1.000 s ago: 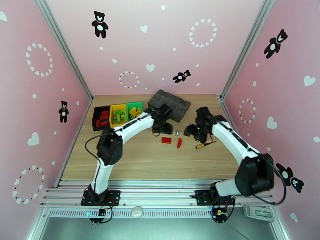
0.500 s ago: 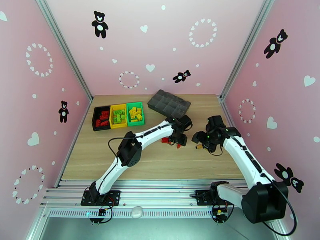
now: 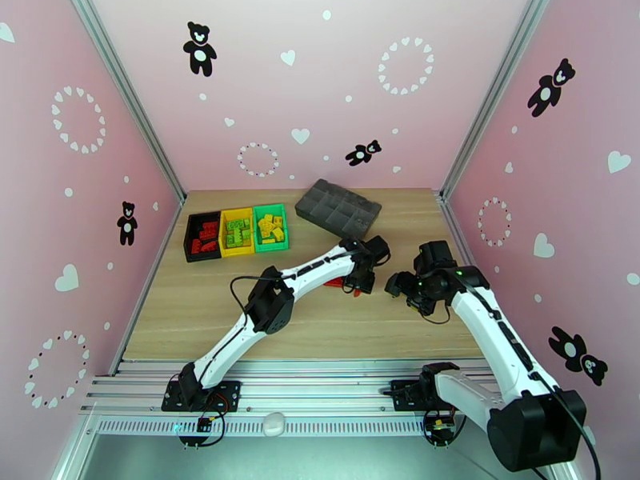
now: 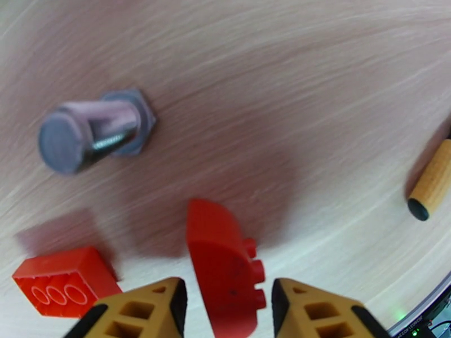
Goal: Sort the legos into containers by color
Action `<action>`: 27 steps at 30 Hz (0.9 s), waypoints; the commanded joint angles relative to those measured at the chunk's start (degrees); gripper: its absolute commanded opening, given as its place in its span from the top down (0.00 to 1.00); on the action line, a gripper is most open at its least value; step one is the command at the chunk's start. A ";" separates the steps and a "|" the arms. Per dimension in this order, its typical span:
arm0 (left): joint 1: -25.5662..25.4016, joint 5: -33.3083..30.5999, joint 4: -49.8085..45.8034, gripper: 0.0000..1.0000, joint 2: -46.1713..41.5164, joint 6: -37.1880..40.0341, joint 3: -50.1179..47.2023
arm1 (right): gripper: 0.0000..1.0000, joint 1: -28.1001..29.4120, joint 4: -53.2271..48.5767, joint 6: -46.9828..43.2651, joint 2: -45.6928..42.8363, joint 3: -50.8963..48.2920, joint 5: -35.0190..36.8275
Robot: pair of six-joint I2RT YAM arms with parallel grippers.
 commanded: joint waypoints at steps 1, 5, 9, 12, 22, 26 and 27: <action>-0.47 -1.18 -0.92 0.57 1.24 -0.83 1.71 | 0.31 -0.09 -1.94 0.42 -1.64 -0.88 -0.38; -0.49 -1.28 -0.96 0.66 1.38 -1.09 2.17 | 0.32 -0.09 -2.08 0.48 -2.17 -1.01 -0.71; -0.56 -0.59 0.04 0.74 -0.22 -0.49 1.77 | 0.33 -0.09 -1.71 0.50 -2.52 -0.99 -1.14; -0.65 0.60 1.85 0.77 -3.20 0.02 -0.32 | 0.33 0.15 -0.62 0.66 -2.47 -0.69 -2.30; 2.02 3.44 10.36 0.81 -20.07 0.42 -17.23 | 0.33 9.55 7.25 4.06 4.86 4.65 -2.02; 5.70 3.65 13.01 0.81 -27.86 -0.51 -25.24 | 0.32 14.81 11.52 3.97 11.31 9.57 -2.66; 6.73 3.61 13.51 0.81 -29.62 -0.72 -26.94 | 0.32 16.44 11.90 3.62 13.17 11.31 -2.54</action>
